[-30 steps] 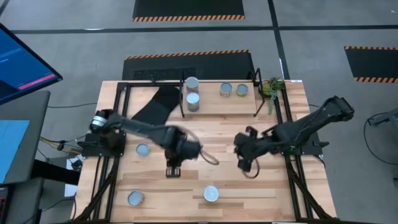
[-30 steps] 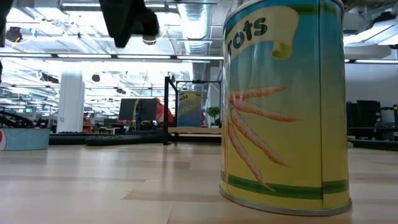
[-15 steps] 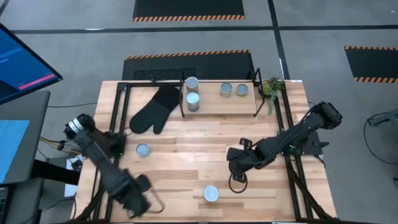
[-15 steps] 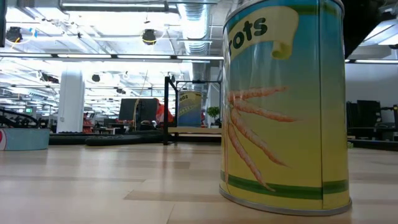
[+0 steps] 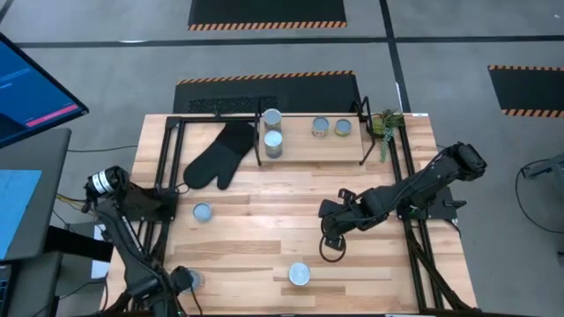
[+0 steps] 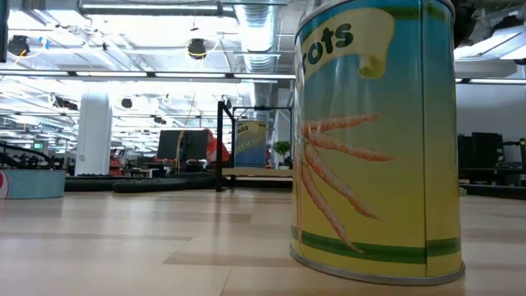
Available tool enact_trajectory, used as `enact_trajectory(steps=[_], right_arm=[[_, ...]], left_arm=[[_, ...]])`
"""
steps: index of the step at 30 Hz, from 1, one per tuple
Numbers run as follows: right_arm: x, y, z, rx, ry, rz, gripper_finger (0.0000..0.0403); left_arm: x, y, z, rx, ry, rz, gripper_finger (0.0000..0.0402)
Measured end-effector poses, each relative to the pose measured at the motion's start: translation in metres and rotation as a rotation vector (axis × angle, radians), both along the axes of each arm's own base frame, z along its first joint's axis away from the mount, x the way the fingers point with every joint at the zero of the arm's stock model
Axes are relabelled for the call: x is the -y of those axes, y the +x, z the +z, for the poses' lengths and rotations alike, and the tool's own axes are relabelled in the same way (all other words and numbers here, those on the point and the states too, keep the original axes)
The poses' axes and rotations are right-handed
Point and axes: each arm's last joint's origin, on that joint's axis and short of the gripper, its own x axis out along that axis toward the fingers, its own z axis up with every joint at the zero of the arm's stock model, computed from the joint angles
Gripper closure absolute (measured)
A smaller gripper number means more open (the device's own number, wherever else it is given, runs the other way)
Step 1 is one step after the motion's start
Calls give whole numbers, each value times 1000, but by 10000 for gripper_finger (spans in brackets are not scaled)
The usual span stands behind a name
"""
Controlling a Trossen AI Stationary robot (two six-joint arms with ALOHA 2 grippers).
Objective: Pick and place cans onto a shelf
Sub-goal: Move the canned goods to the center of the table
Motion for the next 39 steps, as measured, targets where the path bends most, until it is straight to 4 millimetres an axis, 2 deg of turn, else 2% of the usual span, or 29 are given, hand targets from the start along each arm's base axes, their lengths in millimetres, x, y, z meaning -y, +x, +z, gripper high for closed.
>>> enact_trajectory(steps=[4, 7, 11, 14, 16, 21, 25, 28, 33, 39], right_arm=[[0, 0, 0, 0, 0, 0, 333], [0, 0, 0, 0, 0, 0, 333], [0, 0, 0, 0, 1, -2, 333], [2, 1, 0, -3, 9, -9, 333], [2, 1, 0, -11, 26, -7, 333], [0, 0, 0, -18, 48, -2, 333], [-4, -1, 0, -18, 50, 7, 333], [-3, -1, 0, -18, 52, 1, 333], [3, 1, 0, -16, 52, -20, 333], [8, 3, 0, -16, 51, -39, 333]], left_arm=[[-8, -1, -20, -9, 29, 13, 401], [-22, 10, -32, 29, 56, -9, 401], [-59, 53, -41, 260, 241, 43, 401], [-80, 90, -31, 424, 295, 21, 401], [-83, 101, -23, 449, 264, -53, 401], [-82, 86, -19, 280, 215, -151, 401], [-90, 68, -19, 128, 358, -111, 401], [-107, 58, -13, 24, 502, -78, 401], [-141, 48, -9, -4, 560, -15, 401], [-187, 30, -23, -59, 603, 197, 401]])
